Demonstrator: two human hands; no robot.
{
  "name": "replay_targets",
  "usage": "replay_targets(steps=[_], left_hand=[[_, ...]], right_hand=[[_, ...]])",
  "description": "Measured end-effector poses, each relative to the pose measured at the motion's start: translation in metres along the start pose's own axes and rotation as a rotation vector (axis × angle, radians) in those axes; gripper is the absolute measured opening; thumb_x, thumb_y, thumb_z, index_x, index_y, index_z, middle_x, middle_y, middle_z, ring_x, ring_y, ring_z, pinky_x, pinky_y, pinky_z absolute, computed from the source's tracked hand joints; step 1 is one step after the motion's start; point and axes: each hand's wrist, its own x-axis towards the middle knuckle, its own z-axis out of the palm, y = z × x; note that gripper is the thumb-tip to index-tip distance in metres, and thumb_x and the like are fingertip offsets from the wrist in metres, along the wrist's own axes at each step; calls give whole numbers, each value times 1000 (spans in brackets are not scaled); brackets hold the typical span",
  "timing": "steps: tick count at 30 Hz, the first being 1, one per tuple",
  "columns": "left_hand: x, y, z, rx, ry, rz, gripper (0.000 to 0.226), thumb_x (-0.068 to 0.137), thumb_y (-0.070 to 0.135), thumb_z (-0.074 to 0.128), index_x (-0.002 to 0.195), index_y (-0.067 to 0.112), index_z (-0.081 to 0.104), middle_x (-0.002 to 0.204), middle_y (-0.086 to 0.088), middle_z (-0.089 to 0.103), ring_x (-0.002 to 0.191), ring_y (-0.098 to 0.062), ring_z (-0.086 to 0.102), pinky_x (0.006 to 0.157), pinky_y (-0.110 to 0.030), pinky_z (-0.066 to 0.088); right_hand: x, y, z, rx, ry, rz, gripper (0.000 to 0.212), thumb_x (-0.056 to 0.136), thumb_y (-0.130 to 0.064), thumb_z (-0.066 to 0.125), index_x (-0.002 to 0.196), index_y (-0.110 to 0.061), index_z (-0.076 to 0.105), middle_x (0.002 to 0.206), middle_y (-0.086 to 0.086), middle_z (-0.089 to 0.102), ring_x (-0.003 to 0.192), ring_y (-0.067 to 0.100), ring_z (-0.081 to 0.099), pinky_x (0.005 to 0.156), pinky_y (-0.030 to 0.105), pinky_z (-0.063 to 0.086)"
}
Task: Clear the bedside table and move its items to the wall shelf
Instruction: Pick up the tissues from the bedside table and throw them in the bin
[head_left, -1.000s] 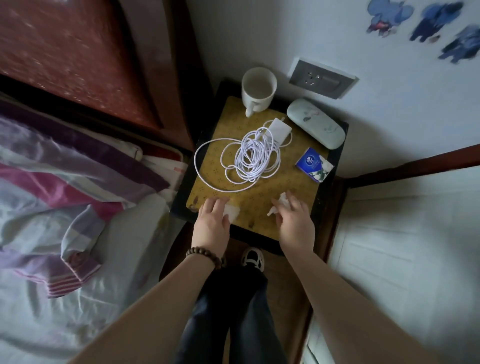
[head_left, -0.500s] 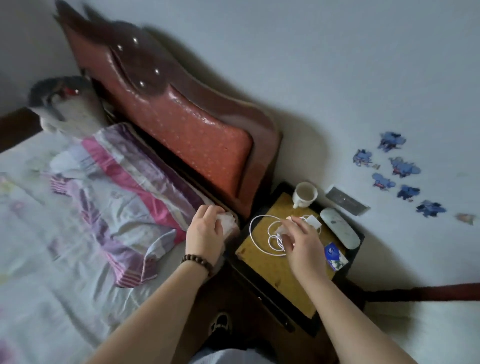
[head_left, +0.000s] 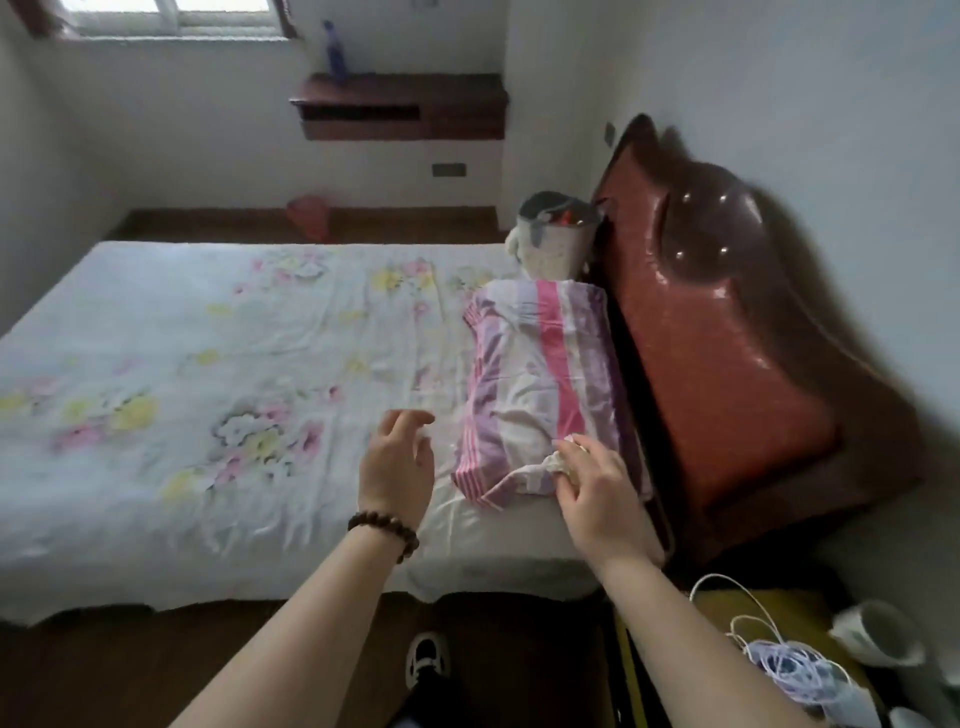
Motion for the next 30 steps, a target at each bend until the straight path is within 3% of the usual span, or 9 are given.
replay_targets(steps=[5, 11, 17, 24, 30], left_hand=[[-21, -70, -96, 91, 210, -169, 24, 83, -7, 60, 102, 6, 66, 104, -12, 64, 82, -26, 63, 74, -26, 47], [-58, -154, -209, 162, 432, -370, 25, 82, -7, 60, 101, 8, 66, 102, -9, 63, 83, -21, 64, 74, -22, 47], [-94, -261, -316, 233, 632, -560, 22, 84, -4, 58, 100, 8, 67, 106, -7, 62, 85, -20, 63, 75, -21, 45], [-131, -378, -451, 325, 794, -734, 22, 83, -3, 57, 100, 7, 67, 106, -9, 63, 87, -23, 63, 77, -22, 43], [-149, -445, -538, 389, 868, -811, 20, 83, -5, 58, 98, 5, 66, 104, -10, 63, 87, -26, 63, 75, -25, 46]], right_hand=[[11, -101, 72, 86, -178, -252, 36, 83, -9, 65, 118, -16, 62, 122, 8, 60, 117, 27, 51, 102, 37, 39], [3, -230, 157, 113, -372, -523, 37, 85, -11, 64, 122, -14, 59, 125, 10, 59, 117, 30, 52, 93, 43, 50], [-29, -370, 264, 165, -525, -692, 40, 88, -13, 59, 127, -21, 56, 134, 4, 52, 125, 25, 46, 97, 42, 46], [-87, -545, 378, 211, -617, -935, 38, 88, -14, 59, 125, -21, 56, 129, 3, 55, 120, 25, 46, 92, 41, 48], [-122, -646, 446, 232, -679, -1052, 35, 86, -15, 62, 120, -22, 58, 124, 3, 58, 114, 26, 50, 87, 41, 49]])
